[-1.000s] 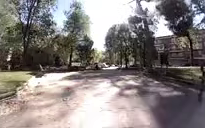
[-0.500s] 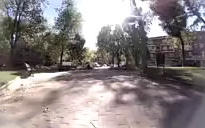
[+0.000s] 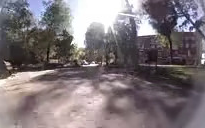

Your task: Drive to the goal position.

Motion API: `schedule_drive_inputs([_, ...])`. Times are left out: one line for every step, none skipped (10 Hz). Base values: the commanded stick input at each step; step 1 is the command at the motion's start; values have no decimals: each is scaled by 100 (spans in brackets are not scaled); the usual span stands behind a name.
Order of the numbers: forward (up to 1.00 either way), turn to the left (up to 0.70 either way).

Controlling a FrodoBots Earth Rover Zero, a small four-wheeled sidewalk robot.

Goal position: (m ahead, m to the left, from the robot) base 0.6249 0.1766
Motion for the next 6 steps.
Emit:
schedule_drive_inputs([100, 7])
schedule_drive_inputs([100, 7])
schedule_drive_inputs([100, 7])
schedule_drive_inputs([100, 7])
schedule_drive_inputs([50, 4])
schedule_drive_inputs([0, 0])
